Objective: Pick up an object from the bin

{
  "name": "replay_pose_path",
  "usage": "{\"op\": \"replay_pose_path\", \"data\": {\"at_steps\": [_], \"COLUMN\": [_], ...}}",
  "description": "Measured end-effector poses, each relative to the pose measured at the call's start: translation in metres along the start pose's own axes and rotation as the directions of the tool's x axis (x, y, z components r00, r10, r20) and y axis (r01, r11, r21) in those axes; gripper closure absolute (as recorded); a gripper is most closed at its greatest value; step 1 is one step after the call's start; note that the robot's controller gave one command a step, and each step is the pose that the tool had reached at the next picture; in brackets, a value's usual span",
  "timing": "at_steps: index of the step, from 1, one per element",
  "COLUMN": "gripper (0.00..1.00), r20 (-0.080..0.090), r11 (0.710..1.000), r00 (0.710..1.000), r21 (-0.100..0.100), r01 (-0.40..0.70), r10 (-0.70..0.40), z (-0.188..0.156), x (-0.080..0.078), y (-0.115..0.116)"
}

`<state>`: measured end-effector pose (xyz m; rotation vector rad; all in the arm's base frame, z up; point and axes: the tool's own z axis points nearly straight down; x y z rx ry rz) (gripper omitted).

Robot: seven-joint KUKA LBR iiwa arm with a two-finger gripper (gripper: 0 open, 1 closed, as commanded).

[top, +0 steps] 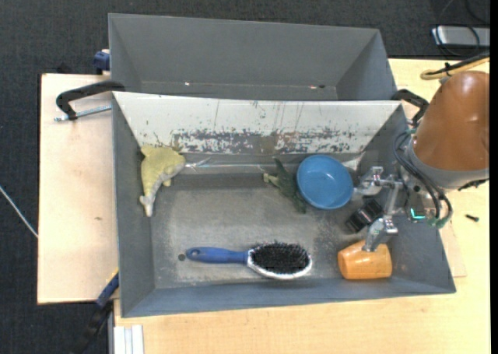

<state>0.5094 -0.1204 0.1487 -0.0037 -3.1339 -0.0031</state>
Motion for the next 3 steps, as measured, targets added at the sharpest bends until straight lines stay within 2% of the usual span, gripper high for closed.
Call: {"op": "replay_pose_path", "data": {"at_steps": [1, 2, 3], "gripper": [0.0, 1.0, 1.0], "r20": [0.035, 0.016, 0.019], "r11": [0.927, 0.928, 0.916], "r00": [0.926, 0.928, 0.915], "r21": [0.012, 0.008, 0.012], "r01": [0.375, 0.373, 0.402], "r10": [-0.375, -0.373, -0.402], "z": [0.057, 0.06, -0.067], "x": [-0.021, -0.015, 0.0], "y": [0.023, 0.02, 0.019]}}
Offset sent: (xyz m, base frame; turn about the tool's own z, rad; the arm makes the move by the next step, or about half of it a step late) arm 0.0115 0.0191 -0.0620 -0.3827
